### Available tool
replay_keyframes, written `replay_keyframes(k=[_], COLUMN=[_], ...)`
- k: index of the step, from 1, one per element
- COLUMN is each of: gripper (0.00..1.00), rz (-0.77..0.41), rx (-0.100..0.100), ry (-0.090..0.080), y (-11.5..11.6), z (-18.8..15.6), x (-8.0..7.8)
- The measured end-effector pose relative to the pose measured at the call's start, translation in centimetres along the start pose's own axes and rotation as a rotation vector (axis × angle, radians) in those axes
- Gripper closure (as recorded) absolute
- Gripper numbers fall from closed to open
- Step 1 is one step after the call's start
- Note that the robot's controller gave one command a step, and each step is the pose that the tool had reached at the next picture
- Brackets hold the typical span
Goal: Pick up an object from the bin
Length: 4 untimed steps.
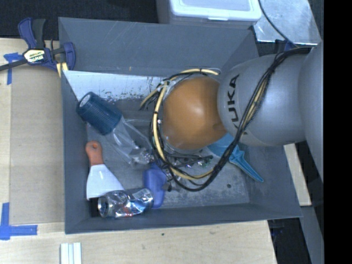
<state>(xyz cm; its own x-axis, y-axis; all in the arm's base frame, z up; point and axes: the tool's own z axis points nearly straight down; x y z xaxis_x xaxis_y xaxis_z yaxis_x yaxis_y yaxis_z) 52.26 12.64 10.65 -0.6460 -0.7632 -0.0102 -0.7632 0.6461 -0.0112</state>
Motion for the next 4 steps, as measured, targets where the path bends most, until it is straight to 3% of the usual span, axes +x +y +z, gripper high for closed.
replay_keyframes(k=[1,2,4], gripper=[0.00,1.00,1.00], rz=[-0.158,-0.286,-0.283], rx=[-0.006,0.000,0.000], ry=[0.001,0.001,0.001], y=[0.4,0.7,0.7], z=[3.7,3.7,3.4], x=[1.0,-0.1,0.0])
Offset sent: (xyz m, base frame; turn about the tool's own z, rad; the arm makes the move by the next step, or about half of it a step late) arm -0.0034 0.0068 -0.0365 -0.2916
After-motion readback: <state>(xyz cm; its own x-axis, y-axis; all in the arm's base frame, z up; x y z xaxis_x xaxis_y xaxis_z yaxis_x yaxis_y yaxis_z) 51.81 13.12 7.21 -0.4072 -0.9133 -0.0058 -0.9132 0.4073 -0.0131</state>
